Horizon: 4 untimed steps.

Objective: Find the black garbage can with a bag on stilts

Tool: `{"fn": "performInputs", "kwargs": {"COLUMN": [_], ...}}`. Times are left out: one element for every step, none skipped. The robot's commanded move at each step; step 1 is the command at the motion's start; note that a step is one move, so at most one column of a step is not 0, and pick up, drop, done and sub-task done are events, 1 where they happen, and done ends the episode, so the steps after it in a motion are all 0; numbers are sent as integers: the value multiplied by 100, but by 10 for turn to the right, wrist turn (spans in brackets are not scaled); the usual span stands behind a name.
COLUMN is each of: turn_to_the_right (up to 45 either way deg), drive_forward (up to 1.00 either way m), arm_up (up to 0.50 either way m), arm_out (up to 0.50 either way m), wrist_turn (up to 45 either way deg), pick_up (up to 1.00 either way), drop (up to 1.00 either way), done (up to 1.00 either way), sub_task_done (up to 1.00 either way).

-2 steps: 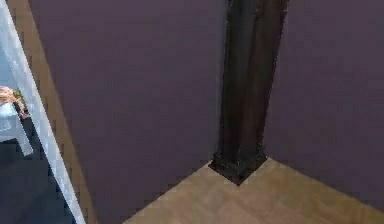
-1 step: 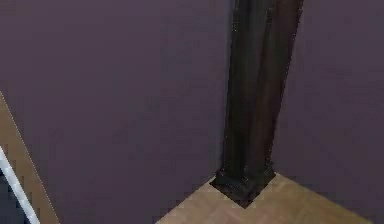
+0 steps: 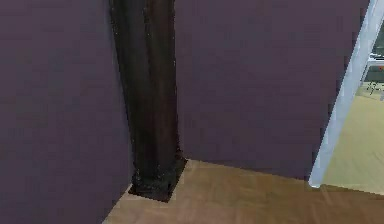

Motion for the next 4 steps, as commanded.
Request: {"fn": "performInputs", "kwargs": {"turn_to_the_right": [0,450,90,0], "drive_forward": [70,0,0,30], "arm_up": [0,0,0,0], "arm_out": [0,0,0,0], "wrist_turn": [0,0,0,0], "pick_up": [0,0,0,0], "drop": [0,0,0,0], "done": [0,0,0,0], "sub_task_done": [0,0,0,0]}}
